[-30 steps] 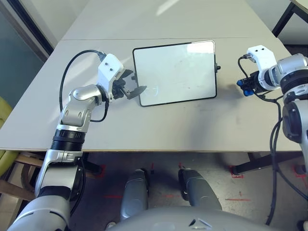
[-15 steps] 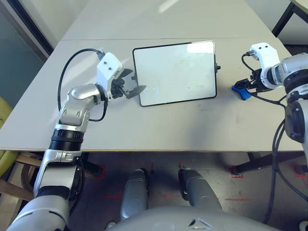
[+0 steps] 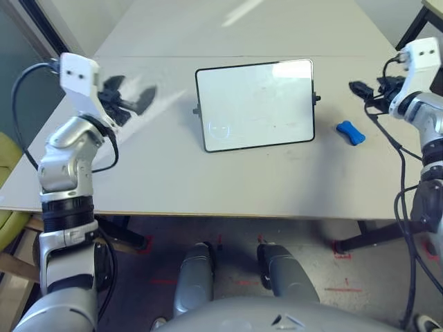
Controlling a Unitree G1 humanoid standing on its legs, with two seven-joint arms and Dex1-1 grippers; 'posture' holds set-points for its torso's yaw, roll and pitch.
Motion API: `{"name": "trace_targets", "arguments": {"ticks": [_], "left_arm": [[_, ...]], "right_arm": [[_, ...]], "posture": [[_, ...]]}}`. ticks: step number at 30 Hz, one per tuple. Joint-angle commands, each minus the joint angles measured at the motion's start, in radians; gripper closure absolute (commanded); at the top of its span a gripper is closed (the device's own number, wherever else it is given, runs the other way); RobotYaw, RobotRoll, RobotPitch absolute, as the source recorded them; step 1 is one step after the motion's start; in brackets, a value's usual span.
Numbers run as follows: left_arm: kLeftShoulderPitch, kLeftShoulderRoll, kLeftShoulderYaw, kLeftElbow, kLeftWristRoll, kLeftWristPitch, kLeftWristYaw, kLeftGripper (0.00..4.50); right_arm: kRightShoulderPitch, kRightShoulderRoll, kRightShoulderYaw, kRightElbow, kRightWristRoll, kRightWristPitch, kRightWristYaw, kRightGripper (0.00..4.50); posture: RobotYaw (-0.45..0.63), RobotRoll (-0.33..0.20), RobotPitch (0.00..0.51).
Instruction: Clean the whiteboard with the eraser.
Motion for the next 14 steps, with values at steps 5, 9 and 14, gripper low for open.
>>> {"name": "trace_targets", "arguments": {"ticks": [5,9,14], "left_arm": [[-0.026,0.013,0.010,0.139,0.025,-0.056,0.064,0.00],[-0.044,0.025,0.007,0.198,0.033,-0.092,0.072,0.00],[-0.054,0.030,0.002,0.237,0.033,-0.116,0.066,0.00]], "right_arm": [[0.078,0.011,-0.046,0.005,0.064,-0.096,-0.031,0.01],[0.083,0.014,-0.050,0.010,0.077,-0.130,-0.038,0.01],[0.082,0.020,-0.042,0.015,0.084,-0.159,-0.044,0.01]], "posture": [[-0.10,0.000,0.143],[-0.10,0.000,0.140],[-0.10,0.000,0.132]]}}
